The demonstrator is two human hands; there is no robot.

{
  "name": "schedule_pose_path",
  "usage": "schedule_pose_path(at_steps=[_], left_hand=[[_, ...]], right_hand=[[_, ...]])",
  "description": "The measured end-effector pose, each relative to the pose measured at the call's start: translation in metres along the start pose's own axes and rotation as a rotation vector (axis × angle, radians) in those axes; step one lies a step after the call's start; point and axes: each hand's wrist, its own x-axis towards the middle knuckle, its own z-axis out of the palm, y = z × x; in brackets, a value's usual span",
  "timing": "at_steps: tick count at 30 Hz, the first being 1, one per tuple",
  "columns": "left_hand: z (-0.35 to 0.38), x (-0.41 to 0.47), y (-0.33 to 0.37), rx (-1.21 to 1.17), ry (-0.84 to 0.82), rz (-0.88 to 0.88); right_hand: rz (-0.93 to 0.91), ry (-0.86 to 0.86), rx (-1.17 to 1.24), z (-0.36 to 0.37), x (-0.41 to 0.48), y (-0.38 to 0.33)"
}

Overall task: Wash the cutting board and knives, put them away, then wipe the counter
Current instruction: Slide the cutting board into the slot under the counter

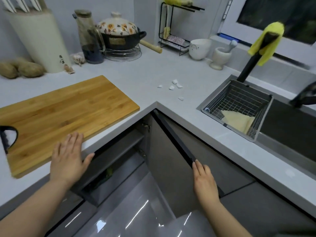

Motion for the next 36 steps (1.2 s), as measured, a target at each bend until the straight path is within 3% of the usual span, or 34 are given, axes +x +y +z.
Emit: schedule_pose_path(at_steps=[4, 9, 15, 19, 25, 31, 36], left_hand=[[-0.004, 0.0, 0.002, 0.003, -0.025, -0.013], [-0.013, -0.001, 0.004, -0.006, -0.068, -0.027], [-0.027, 0.002, 0.001, -0.094, -0.164, -0.03], [-0.042, 0.011, -0.017, -0.355, -0.14, -0.069], [-0.067, 0.078, -0.09, -0.435, -0.078, -0.187], [-0.073, 0.161, -0.162, -0.352, -0.127, -0.29], [-0.063, 0.194, -0.176, -0.228, -0.301, -0.28]], right_hand=[[0.08, 0.053, -0.03, 0.006, 0.005, 0.013], [0.126, -0.119, 0.011, -0.02, 0.01, 0.02], [0.138, -0.018, 0.12, -0.014, -0.003, -0.004], [0.16, -0.161, 0.61, -0.018, 0.007, -0.063], [0.29, -0.395, 1.271, -0.049, 0.044, -0.178], [0.467, -0.5, 1.614, -0.057, 0.073, -0.268], [0.569, -0.461, 1.783, -0.058, 0.086, -0.294]])
